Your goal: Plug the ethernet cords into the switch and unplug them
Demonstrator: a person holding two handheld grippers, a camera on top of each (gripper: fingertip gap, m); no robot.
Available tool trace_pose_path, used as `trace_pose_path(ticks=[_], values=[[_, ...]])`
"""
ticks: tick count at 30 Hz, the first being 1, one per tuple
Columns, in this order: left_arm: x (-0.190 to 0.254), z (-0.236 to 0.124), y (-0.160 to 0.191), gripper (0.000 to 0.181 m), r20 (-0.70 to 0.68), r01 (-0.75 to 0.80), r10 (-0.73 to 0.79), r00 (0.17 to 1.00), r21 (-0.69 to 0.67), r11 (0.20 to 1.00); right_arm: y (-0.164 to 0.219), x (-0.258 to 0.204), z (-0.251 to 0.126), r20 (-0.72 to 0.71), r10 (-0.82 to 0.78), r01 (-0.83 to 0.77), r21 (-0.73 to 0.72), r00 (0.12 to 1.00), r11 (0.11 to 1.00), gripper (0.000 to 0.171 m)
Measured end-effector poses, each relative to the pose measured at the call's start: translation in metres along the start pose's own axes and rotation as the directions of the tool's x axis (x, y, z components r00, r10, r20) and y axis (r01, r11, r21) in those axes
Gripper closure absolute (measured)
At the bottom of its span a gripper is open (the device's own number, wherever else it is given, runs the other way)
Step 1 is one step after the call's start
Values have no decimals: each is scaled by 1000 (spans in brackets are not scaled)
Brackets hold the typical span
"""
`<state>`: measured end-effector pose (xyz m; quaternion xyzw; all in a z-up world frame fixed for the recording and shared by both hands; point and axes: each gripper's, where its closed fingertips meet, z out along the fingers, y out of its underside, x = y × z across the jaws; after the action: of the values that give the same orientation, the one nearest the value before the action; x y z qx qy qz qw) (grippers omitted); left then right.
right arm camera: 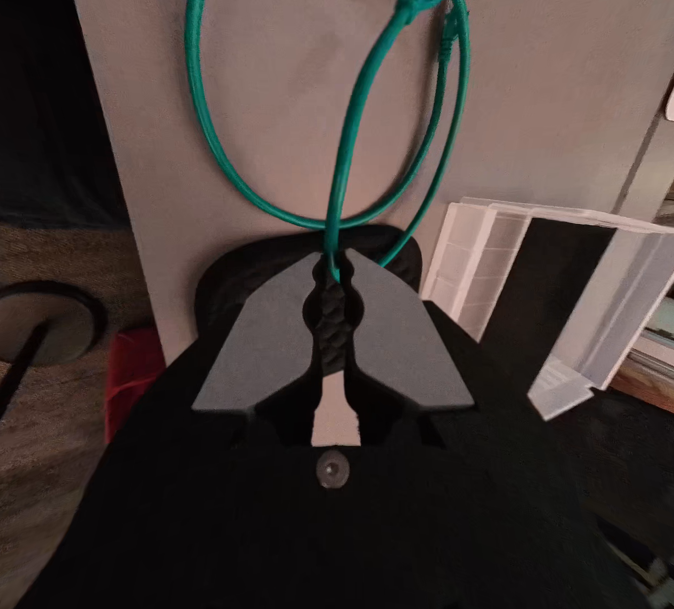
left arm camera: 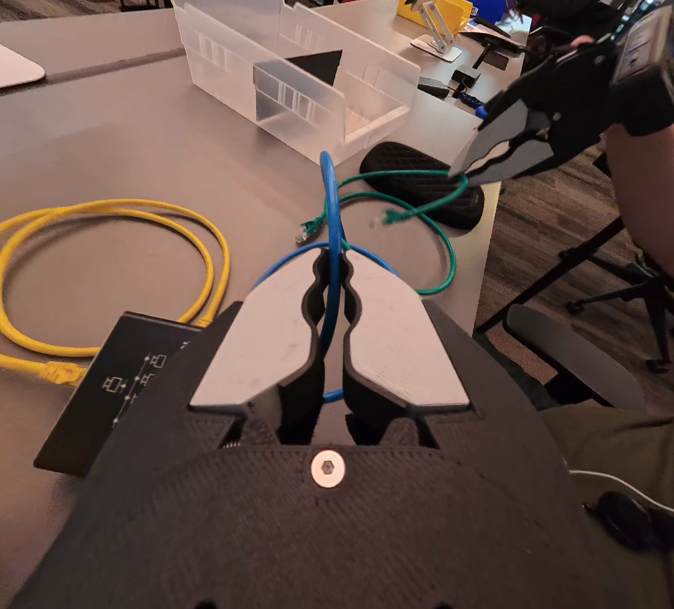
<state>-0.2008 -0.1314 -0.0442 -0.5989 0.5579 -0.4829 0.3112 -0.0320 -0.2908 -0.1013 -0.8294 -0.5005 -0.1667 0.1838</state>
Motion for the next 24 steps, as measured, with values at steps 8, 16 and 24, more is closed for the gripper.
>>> trace_pose_path(ticks=[8,16,24], values=[[19,17,25,175,-79,47,-50,996,-43,998,33,-11,22,-22,-107,102,-158,994,982,159],[45,37,40,167,-133,-26,13,991,-101,995,31,-25,20,-11,194,-192,77,981,978,144],[-16,-29,47,111,180,-82,131,975,-257,963,44,-27,-5,-88,394,-366,230,915,902,139]])
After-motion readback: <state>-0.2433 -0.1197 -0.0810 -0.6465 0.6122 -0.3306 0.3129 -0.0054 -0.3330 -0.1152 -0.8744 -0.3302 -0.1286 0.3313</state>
